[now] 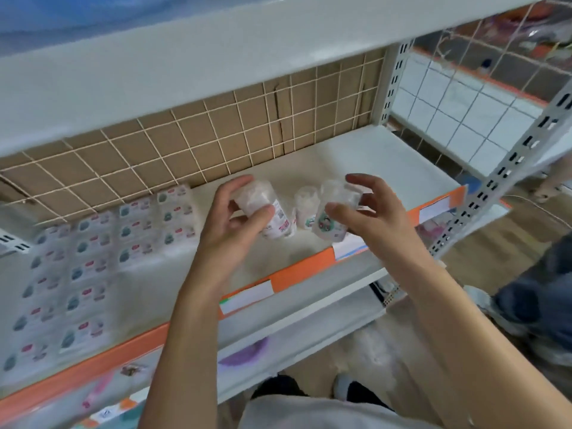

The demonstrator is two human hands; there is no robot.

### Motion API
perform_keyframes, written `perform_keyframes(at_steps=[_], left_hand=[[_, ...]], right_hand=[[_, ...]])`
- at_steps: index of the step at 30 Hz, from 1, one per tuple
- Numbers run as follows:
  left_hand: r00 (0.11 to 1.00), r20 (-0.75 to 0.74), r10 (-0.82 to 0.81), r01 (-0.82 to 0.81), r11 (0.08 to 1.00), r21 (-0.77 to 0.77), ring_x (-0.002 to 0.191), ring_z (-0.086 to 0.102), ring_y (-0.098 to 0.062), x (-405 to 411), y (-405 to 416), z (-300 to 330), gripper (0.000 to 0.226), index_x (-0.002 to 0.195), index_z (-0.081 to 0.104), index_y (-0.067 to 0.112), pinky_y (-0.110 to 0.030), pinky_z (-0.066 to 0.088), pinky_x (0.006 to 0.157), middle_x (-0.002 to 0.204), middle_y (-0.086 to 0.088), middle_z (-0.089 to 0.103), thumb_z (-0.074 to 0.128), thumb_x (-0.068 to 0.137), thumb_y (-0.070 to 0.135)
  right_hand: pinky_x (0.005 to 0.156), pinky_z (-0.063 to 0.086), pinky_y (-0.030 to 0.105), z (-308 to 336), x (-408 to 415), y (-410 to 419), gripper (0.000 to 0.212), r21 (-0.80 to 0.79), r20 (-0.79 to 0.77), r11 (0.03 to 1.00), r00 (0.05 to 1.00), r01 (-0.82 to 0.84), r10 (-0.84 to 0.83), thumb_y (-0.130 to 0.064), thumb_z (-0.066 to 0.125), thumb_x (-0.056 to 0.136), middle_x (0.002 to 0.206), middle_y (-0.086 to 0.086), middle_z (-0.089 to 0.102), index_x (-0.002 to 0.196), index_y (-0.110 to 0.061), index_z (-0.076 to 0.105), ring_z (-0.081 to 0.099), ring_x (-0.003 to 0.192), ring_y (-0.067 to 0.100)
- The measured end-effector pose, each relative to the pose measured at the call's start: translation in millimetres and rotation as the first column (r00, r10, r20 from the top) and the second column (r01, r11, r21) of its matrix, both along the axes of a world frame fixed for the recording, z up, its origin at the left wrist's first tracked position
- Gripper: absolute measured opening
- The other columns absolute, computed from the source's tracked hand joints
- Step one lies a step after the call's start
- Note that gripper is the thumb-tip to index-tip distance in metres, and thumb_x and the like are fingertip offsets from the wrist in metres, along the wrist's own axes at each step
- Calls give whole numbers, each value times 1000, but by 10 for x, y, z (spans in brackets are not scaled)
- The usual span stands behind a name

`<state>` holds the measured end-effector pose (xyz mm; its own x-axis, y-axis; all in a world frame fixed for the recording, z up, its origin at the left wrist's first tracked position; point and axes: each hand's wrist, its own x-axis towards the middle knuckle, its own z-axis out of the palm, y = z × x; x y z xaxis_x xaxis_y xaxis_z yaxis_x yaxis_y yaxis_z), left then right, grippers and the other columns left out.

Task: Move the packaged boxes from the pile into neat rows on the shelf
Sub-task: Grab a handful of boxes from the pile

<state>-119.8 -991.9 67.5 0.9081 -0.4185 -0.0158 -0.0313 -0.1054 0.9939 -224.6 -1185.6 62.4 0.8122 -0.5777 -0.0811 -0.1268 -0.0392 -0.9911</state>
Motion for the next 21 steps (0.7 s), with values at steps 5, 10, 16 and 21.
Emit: perform_keyframes(at_steps=[5,10,16,21], left_hand=[[991,83,102,-106,994,35,90,69,-2,169,-111,125,47,120,60,37,-38,56,94,108,9,70,76,81,18],[988,131,78,-97,985,140,88,67,-6,594,-276,125,54,119,57,30,-34,57,83,115,-1,68,80,71,22],[994,104,35,-61,966,252,101,68,-20,1089,-480,-45,64,118,56,22,-47,58,90,112,-6,67,84,61,22],[995,76,-66,33,927,373,104,64,-20,1328,-591,-217,64,121,55,33,-44,56,89,117,-2,63,84,65,17]], right_hand=[[71,56,23,101,318,-236,47,-71,9,992,994,-108,109,-27,82,79,106,-3,69,121,-35,62,70,89,7],[62,48,10,193,692,-384,49,-106,22,986,991,-132,135,-17,83,77,105,-2,69,121,-26,61,66,76,-2],[69,51,16,151,1144,-537,59,-182,-33,968,985,-170,167,-16,86,74,109,-2,63,124,-23,57,64,92,9],[86,54,36,-5,1432,-660,62,-265,-159,938,970,-222,185,-19,85,71,115,6,60,125,-24,54,61,104,24]])
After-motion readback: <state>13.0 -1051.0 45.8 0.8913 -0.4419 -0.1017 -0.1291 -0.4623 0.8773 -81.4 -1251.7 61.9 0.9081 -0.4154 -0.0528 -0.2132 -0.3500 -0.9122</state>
